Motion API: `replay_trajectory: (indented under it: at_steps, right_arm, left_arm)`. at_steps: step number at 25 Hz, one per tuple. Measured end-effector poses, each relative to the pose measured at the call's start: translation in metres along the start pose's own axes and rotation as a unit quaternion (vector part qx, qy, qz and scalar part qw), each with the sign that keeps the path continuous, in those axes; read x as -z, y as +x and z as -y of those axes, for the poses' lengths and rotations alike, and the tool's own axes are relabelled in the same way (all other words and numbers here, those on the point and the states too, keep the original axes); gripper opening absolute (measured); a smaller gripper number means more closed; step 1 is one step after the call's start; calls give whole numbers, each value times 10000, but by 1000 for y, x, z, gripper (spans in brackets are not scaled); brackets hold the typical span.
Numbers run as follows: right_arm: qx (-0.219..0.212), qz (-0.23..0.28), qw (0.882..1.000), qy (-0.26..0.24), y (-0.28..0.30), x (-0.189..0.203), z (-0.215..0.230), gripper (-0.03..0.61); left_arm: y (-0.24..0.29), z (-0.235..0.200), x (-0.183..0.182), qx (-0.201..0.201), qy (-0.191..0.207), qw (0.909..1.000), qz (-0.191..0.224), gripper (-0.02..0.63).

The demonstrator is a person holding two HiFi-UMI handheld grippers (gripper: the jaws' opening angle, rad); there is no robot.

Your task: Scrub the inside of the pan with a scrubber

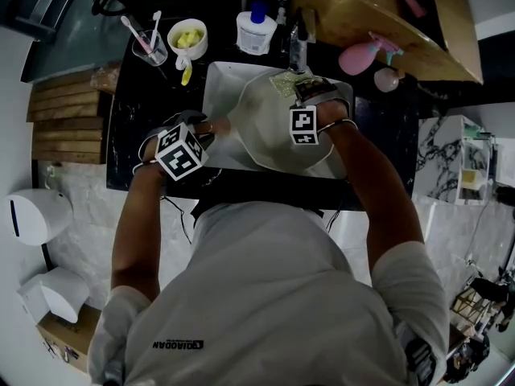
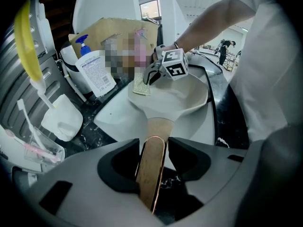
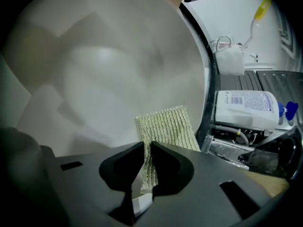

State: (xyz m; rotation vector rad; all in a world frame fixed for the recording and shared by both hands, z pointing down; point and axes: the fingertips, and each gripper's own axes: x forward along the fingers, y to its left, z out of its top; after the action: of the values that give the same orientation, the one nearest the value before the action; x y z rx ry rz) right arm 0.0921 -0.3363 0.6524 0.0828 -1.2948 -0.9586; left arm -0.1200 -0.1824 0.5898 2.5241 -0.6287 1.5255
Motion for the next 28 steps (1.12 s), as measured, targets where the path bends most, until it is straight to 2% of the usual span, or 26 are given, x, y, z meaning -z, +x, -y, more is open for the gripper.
replay_trajectory:
  at_steps: [12, 18, 28]
  right_arm:
    - [-843, -535, 9936, 528, -1, 27, -40, 74]
    - [-1387, -729, 9838, 871, -6, 29, -61, 74]
    - [-1964, -925, 9669, 1342, -22, 34, -94, 74]
  left_arm:
    - [0, 1, 0, -9, 10, 10000, 15, 198]
    - [0, 1, 0, -2, 12, 10000, 22, 198]
    - [0, 1, 0, -47, 47, 10000, 41, 198]
